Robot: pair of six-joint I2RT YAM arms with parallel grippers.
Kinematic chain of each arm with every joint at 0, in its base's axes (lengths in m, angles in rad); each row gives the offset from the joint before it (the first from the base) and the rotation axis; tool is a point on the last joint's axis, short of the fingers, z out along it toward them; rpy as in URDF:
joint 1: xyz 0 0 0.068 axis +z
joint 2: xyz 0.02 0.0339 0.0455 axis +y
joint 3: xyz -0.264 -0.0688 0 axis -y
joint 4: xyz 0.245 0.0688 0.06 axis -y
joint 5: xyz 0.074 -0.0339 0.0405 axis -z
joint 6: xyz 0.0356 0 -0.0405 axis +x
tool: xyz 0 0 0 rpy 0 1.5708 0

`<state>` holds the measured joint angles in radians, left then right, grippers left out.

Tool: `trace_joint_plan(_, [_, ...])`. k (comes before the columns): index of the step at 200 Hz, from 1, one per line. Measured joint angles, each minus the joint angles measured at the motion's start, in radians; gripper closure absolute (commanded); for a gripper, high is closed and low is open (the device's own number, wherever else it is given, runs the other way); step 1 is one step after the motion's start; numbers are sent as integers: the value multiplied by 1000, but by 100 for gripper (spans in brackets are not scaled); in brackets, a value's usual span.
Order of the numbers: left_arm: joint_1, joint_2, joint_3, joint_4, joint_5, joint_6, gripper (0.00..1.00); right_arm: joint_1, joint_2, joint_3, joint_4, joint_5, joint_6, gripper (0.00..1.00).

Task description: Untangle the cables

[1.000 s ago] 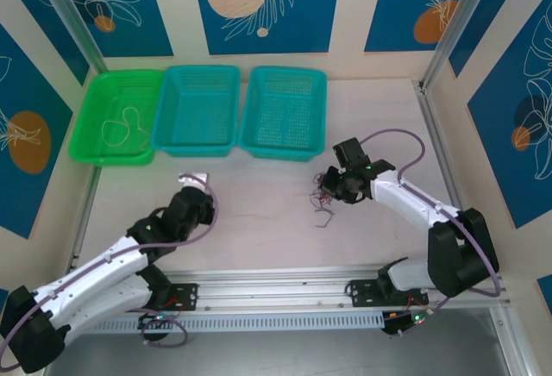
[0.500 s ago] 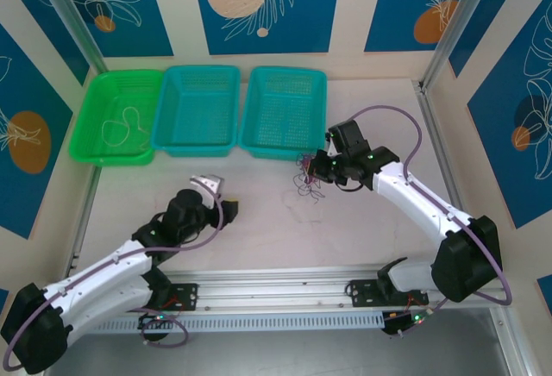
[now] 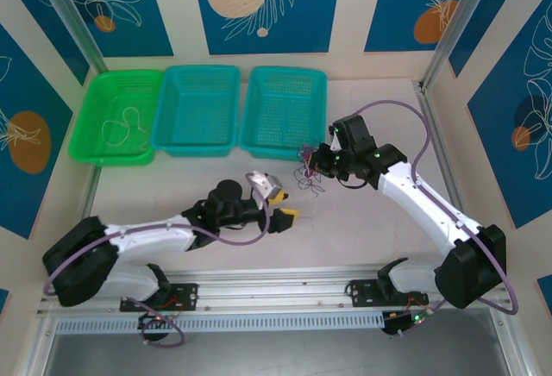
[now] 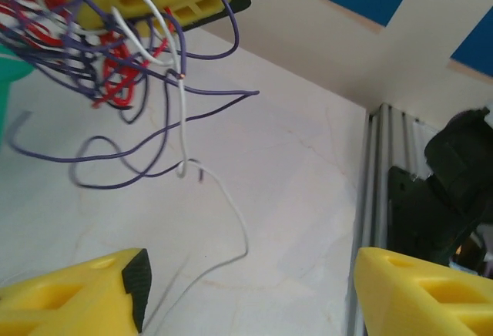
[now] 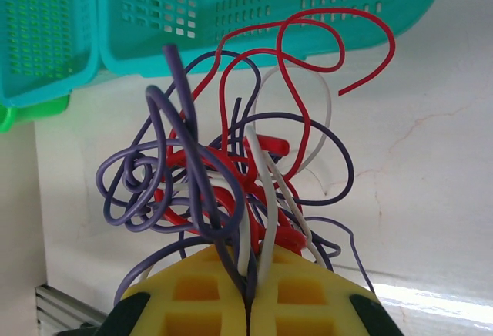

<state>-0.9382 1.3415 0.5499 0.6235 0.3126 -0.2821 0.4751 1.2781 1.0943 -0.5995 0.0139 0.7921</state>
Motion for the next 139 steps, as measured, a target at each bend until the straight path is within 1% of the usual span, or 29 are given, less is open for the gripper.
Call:
trace_joint_plan(32, [-21,168,48,156,-50,-71,26,3,0,3,0,-13,19,100])
trace_joint_plan(41, [-21,201,55,184,-71,-85,28,4,0,3,0,-18,23,100])
trace_joint_plan(53, [-21,237,66,211,-113,-110,38,6,0,3,0,-21,27,100])
trace_joint_plan(65, [-21,253,74,225,-154,-127,51,7,0,3,0,-23,31,100])
trace_joint_plan(74, [-22,258,83,230,-192,-131,64,9,-1,3,0,-23,34,100])
trace_joint_plan(94, [-22,259,108,243,-220,-137,84,10,-1,3,-1,-22,43,100])
trace_joint_plan(113, [-22,253,129,245,-226,-126,100,11,-1,3,-4,-16,54,100])
trace_joint_plan(130, [-22,231,130,227,-223,-108,100,11,-1,3,-15,6,69,97])
trace_joint_plan(139, [-22,216,129,214,-226,-100,100,11,-1,3,-24,19,76,93])
